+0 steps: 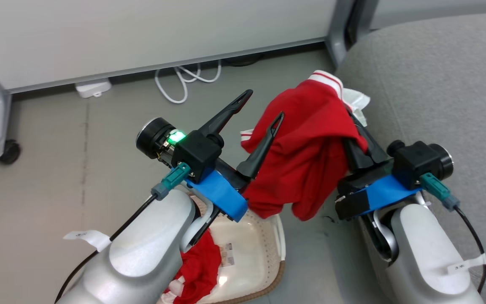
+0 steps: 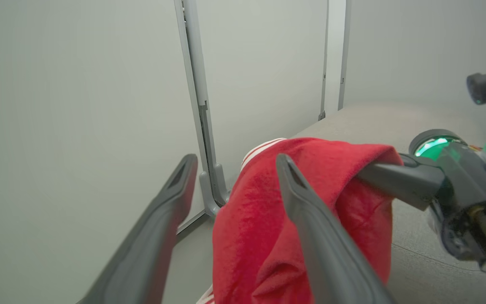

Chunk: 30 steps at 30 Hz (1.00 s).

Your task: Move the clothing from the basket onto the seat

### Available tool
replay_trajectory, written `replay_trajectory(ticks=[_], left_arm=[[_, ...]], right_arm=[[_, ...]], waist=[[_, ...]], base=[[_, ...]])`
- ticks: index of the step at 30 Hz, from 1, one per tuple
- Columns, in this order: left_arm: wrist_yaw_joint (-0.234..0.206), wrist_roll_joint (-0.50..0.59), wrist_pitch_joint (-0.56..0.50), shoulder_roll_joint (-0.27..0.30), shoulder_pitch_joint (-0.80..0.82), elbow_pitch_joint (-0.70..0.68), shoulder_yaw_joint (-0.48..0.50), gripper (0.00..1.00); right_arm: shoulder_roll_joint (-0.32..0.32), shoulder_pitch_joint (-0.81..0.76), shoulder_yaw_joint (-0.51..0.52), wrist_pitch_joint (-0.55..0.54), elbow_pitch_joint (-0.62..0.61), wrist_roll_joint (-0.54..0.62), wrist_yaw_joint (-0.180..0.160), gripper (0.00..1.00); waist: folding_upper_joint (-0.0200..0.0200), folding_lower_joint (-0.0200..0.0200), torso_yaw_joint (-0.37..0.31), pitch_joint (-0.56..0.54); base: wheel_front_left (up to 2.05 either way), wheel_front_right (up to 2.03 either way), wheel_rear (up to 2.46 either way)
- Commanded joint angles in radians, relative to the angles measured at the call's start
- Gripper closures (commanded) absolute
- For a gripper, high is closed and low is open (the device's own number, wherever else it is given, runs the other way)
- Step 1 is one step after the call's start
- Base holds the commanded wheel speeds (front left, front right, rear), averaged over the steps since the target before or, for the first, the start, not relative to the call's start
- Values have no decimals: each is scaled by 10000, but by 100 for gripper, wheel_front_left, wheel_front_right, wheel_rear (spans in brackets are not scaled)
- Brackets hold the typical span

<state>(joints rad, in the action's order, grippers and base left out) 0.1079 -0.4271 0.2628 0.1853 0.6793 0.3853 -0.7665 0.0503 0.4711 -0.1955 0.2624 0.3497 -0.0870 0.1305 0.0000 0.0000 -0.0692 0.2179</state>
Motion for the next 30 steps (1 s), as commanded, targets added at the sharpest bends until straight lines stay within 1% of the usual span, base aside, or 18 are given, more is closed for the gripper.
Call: replay_trajectory(ticks=[1, 10, 20, 25, 30], left_arm=[[40, 60, 30, 24, -45, -52, -26, 0], [83, 195, 28, -33, 23, -72, -280, 0], [137, 261, 30, -16, 277, 37, -538, 0], [146, 280, 28, -48, 373, 132, -687, 0], [154, 254, 30, -55, 401, 185, -749, 0]], right_arm=[[2, -143, 121, 38, -136, 85, 5, 100], [4, -480, 823, 38, -678, 155, 5, 100], [2, -757, 1392, 38, -1093, -125, 5, 100], [3, -996, 1680, 40, -1213, -189, 5, 100], [2, -1129, 1847, 38, -1305, -216, 5, 100]], waist=[[0, 0, -310, 105], [0, 0, -1259, 370], [0, 0, -2331, 733], [0, 0, -2646, 786], [0, 0, -2782, 783]], base=[[0, 0, 0], [0, 0, 0], [0, 0, 0], [0, 0, 0], [0, 0, 0]])
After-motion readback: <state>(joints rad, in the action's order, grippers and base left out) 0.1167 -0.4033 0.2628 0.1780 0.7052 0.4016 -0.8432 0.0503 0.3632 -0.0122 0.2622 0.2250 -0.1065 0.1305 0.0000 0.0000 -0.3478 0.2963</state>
